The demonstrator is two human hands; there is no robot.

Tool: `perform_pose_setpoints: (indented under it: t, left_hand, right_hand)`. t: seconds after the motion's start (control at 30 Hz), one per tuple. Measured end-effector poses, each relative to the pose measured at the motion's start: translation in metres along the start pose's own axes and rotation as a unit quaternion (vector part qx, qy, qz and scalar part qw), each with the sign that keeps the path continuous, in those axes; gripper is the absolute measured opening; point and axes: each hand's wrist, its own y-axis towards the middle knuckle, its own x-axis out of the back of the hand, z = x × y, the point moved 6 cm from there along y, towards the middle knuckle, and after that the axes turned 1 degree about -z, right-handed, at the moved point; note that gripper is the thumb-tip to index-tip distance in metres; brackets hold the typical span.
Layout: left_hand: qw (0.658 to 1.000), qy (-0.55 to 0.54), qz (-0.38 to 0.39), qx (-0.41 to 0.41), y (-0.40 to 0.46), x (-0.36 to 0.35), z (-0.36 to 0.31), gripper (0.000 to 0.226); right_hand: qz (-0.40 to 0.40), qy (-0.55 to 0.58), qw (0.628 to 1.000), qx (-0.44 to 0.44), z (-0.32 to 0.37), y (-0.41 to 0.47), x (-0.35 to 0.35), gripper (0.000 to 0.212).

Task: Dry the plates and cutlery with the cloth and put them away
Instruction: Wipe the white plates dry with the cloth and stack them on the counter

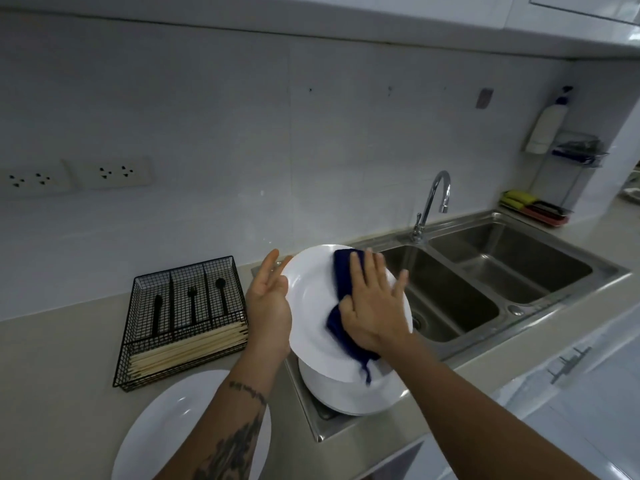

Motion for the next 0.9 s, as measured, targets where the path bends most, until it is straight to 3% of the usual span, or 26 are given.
perform_pose_setpoints:
  t: [0.1,0.33,0.5,0.6,0.67,0.8,0.9]
  left_hand:
    - [0.999,0.018,-0.019,-0.020,0.004,0.008,-0.006,0.049]
    - [0.998,0.053,0.032,-0.007,-0.003,-0.009,0.004,0.050]
    - [0.999,0.048,0.026,-0.006,0.001,-0.008,0.001,0.051]
    - [1.000,0.029,0.000,-0.011,0.007,0.000,-0.004,0.049]
    - [1.000,0.018,-0.012,-0.011,0.010,0.003,-0.005,0.047]
    - [0.999,-0.009,-0.039,-0.010,0.020,0.003,-0.010,0.047]
    - [0.997,-0.033,-0.076,0.000,0.032,0.005,-0.017,0.047]
  right_hand:
    - [0.035,-0.019,0.998,-0.043,-0.016,-0.009,-0.004,0.077]
    - [0.055,0.141,0.986,0.069,0.046,-0.040,-0.011,0.073]
    - [-0.001,0.048,0.996,0.070,0.019,0.001,0.000,0.073]
    - [0.012,0.023,1.000,0.011,-0.010,0.001,-0.001,0.071]
    - [0.036,0.027,0.999,0.017,-0.011,-0.009,-0.001,0.068]
    - [0.083,0.181,0.978,0.057,0.015,-0.033,0.010,0.057]
    - [0.044,0.219,0.970,0.097,0.032,-0.043,0.034,0.050]
